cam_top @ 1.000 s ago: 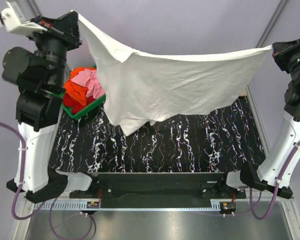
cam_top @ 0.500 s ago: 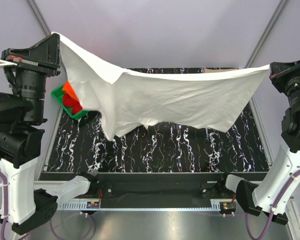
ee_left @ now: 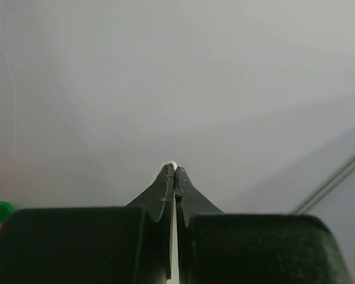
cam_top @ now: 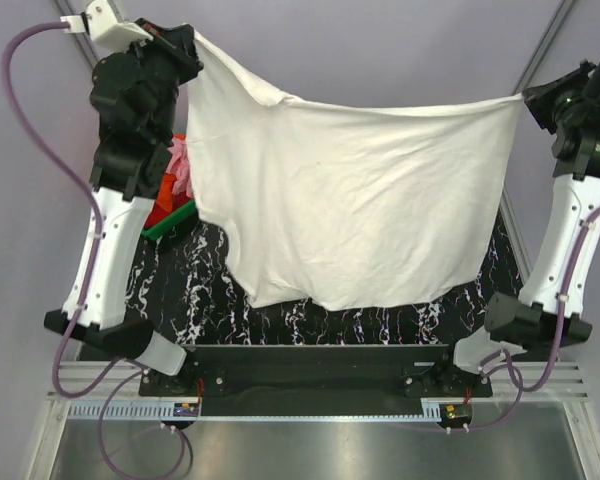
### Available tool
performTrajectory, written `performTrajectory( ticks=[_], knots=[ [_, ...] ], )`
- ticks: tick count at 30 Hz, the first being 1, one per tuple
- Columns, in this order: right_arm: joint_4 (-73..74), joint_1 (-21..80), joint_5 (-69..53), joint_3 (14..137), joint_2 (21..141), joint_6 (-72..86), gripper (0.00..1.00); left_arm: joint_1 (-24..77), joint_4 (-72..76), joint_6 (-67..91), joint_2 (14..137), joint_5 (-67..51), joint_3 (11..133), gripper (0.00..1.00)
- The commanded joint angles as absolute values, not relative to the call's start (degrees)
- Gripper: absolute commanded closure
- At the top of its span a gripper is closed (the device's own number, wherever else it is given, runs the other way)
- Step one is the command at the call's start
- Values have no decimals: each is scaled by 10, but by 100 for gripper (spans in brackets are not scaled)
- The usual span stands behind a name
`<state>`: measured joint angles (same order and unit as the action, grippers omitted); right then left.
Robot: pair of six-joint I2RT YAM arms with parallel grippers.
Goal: Fold and stack the t-shirts
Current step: Flatten the tshirt out
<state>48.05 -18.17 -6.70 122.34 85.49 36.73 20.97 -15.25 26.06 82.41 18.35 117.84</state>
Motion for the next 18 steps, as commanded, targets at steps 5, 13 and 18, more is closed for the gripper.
performTrajectory(
  ticks=[5, 13, 18],
  knots=[
    [453, -185, -69, 1421, 986, 364, 100, 135, -97, 344, 939, 150, 1318, 100],
    [459, -204, -63, 1595, 1074, 329, 100, 114, -9, 374, 988, 114, 1407, 100],
    [458, -221, -66, 1537, 1035, 319, 100, 115, -3, 346, 926, 91, 1326, 100]
  ],
)
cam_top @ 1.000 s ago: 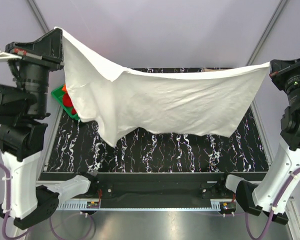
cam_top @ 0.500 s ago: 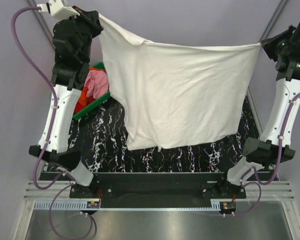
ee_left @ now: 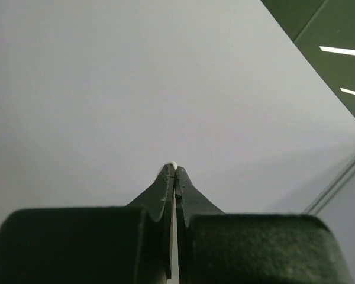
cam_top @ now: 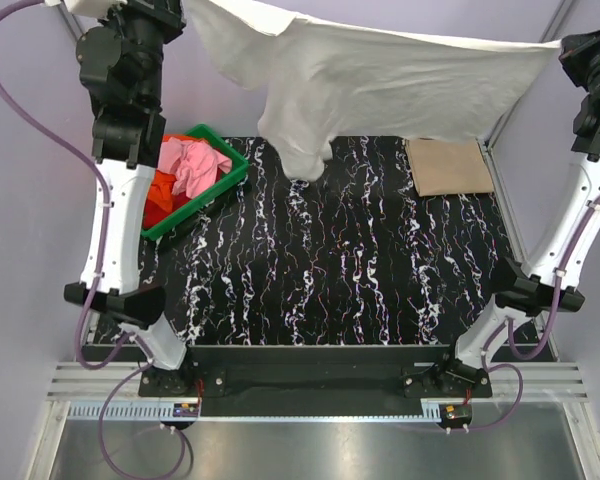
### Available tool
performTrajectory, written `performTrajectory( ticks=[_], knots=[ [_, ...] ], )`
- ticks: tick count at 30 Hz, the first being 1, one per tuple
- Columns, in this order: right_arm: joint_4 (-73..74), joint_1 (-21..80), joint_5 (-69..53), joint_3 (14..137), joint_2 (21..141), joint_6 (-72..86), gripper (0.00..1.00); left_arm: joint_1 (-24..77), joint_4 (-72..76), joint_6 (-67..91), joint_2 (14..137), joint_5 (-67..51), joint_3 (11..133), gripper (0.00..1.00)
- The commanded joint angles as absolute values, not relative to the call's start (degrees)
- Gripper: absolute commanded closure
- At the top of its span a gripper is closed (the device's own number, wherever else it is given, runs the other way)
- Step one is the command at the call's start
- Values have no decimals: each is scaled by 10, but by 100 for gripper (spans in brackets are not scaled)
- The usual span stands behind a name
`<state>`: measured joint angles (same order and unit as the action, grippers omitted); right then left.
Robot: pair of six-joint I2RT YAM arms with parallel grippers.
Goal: Fold and stack the t-shirts
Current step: Flatten the tshirt out
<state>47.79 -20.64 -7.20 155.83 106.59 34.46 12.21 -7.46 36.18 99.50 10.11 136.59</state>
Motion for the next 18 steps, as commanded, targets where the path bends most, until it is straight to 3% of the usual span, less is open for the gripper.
performTrajectory(
  ticks=[1, 3, 9, 13, 18],
  knots=[
    [457, -221, -68, 1494, 1024, 314, 100, 115, 18, 336, 904, 82, 1285, 100],
    [453, -221, -65, 1438, 985, 308, 100, 115, 67, 330, 820, 78, 1136, 100],
    [356, -221, -38, 1094, 827, 296, 100, 116, 131, 342, 614, 77, 776, 100],
    [307, -221, -33, 870, 722, 315, 100, 120, 76, 329, 509, 86, 641, 100],
    [305, -221, -26, 703, 622, 361, 100, 168, 25, 319, 421, 101, 512, 100]
  ],
)
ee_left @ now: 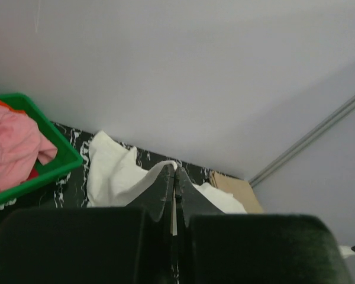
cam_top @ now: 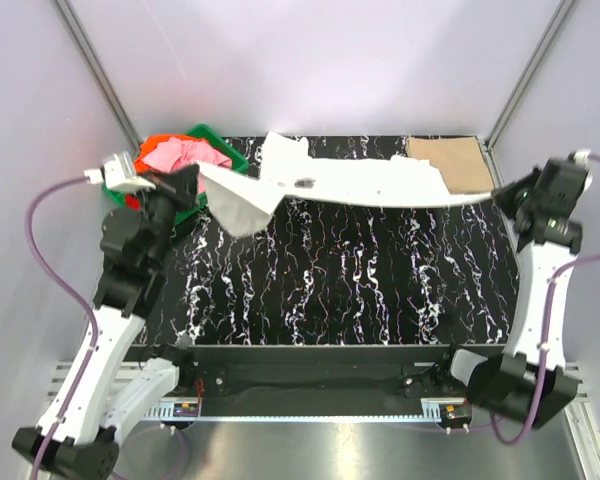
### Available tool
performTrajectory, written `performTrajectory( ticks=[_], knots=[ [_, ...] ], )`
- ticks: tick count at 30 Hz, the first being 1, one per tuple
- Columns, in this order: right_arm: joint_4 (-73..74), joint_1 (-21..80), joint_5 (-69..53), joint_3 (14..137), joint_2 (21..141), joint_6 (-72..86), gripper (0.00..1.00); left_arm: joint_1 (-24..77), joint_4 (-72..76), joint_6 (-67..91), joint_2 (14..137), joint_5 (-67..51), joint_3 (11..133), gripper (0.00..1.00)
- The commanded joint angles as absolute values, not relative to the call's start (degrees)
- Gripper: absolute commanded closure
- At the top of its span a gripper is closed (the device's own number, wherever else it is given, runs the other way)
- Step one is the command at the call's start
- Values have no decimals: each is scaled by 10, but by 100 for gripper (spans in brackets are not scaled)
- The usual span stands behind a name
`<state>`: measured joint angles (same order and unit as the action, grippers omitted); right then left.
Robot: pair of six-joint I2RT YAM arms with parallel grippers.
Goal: Fold and stack the t-shirts
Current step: Flatten the tshirt out
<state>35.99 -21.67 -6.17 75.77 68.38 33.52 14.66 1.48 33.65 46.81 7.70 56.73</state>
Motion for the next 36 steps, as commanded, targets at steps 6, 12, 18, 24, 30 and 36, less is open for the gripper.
performTrajectory(
  ticks=[6, 12, 18, 24, 30, 36],
  knots=[
    [383, -221, 121, 515, 567, 432, 100, 178, -36, 389, 346, 89, 334, 100],
    [419, -222, 116, 433, 553, 514, 100, 178, -104, 468, 285, 98, 233, 100],
    [424, -222, 108, 396, 549, 555, 100, 178, -156, 497, 269, 103, 227, 100],
    [456, -222, 138, 388, 522, 551, 100, 178, -244, 541, 234, 104, 250, 100],
    [496, -222, 167, 408, 511, 534, 100, 178, -341, 579, 204, 84, 276, 100],
    [536, -222, 188, 422, 506, 533, 100, 178, -395, 610, 174, 56, 258, 100]
  ],
)
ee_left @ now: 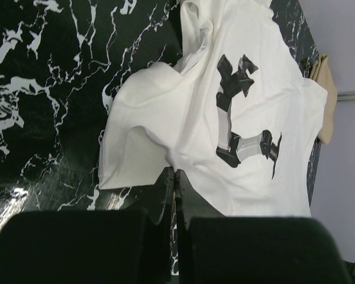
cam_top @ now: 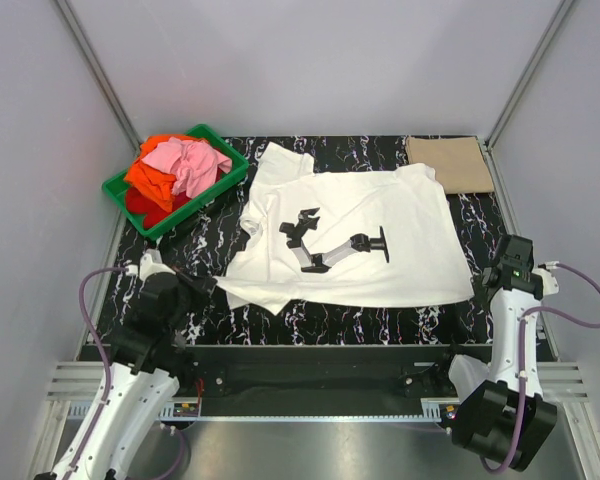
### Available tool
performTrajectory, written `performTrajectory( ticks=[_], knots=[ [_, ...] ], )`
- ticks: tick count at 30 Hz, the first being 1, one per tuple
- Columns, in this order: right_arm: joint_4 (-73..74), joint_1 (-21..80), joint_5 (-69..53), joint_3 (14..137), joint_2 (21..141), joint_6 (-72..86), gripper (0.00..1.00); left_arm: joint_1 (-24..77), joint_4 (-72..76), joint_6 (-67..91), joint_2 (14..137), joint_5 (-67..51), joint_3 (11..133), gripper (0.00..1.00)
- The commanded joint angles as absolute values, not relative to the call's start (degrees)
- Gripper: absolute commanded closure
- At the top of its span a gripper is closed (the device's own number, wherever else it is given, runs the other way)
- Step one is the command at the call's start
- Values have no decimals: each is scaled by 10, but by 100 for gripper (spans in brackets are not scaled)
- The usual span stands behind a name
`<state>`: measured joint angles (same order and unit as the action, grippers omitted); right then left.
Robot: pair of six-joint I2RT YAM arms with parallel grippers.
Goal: Fold and stack the t-shirts
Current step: Flatten the tshirt out, then fold the tshirt
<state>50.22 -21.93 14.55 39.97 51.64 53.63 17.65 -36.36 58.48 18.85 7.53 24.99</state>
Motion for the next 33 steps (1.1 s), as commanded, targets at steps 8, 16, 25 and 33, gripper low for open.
performTrajectory(
  ticks=[8, 16, 25, 33],
  knots=[
    [585, -222, 213, 435, 450, 564, 100, 186, -449, 603, 172, 54, 265, 100],
    [525, -222, 165, 385, 439, 587, 100, 200, -426, 605, 213, 91, 272, 100],
    [401, -222, 145, 445, 658, 502, 100, 206, -246, 540, 436, 138, 294, 100],
    [369, -222, 141, 510, 774, 446, 100, 205, -205, 498, 564, 184, 382, 100]
  ],
)
